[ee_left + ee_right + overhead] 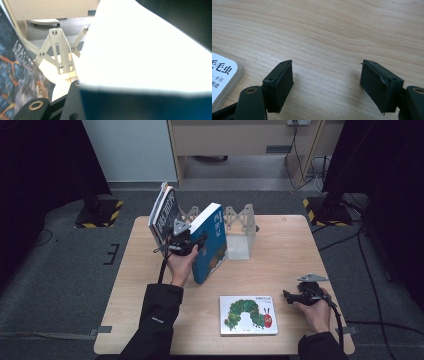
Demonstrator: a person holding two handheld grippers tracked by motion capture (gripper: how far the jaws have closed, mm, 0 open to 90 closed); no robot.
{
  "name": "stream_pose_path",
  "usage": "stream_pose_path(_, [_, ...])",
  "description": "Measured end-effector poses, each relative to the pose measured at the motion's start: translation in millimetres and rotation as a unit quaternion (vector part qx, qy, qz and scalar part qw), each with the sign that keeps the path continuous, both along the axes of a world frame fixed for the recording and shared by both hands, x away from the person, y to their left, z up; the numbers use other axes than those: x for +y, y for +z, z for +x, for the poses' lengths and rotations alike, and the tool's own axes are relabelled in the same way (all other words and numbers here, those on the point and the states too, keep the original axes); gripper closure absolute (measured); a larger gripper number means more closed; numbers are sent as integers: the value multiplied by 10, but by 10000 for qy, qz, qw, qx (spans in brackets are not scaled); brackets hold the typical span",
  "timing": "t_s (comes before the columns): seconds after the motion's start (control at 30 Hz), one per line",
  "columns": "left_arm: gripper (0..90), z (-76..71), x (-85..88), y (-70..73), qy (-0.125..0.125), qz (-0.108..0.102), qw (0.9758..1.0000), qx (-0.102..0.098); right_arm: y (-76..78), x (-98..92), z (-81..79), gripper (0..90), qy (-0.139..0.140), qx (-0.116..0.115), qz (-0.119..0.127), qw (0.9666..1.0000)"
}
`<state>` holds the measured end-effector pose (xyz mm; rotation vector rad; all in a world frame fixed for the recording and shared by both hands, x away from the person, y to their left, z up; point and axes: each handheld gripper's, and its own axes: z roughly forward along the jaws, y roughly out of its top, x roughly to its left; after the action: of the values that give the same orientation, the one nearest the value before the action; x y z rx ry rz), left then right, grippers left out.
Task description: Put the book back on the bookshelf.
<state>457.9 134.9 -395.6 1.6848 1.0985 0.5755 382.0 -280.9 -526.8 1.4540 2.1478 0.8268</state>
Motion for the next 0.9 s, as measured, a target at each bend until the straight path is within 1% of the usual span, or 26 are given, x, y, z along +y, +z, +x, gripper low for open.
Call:
stream_pose_path(0.03, [599,-38,7,-6,4,39,10000,-7,-1,0,0,262,13,-4,-7,10000])
stream_pose_path(0.07, [599,-38,7,-6,4,39,10000,-7,-1,0,0,262,13,-4,-7,10000])
stream_pose_path(0.1, [599,-99,4,-7,10,150,9999,-49,-2,3,0,262,19,1,-13,10000])
stream_pose_path(0.13, [600,-99,4,-7,10,150,9999,-49,-2,3,0,262,19,1,-13,10000])
stream_pose_path(0.17, [600,-149,-14,-6,31,289,9995,-100,-4,6,0,262,11,13,-3,10000])
stream_pose_path(0.27, [600,-176,-37,-14,37,304,9994,-153,-3,11,-3,262,3,34,11,10000])
stream_pose_path(0.3, [599,-196,-64,-15,65,358,9992,-182,-2,10,-6,262,19,18,-10,10000])
stream_pose_path(0.47, [597,-219,-99,-35,34,295,9993,-236,-1,9,-9,261,29,19,14,10000])
stream_pose_path(0.57, [599,-238,-119,-66,191,286,9987,-375,-6,17,-8,261,20,34,18,10000])
stream_pose_path(0.63, [602,-246,-125,-71,228,306,9984,-410,-5,17,-9,262,25,31,23,10000])
stream_pose_path(0.67, [602,-264,-139,-85,318,293,9980,-457,-7,14,-5,262,16,33,28,10000])
stream_pose_path(0.7, [602,-264,-139,-85,318,293,9980,-457,-7,14,-5,262,16,33,28,10000])
stream_pose_path(0.77, [601,-267,-137,-103,354,203,9980,-484,-14,14,1,263,25,33,11,10000])
stream_pose_path(0.9, [599,-268,-143,-115,339,152,9980,-512,-15,18,3,262,36,34,19,10000])
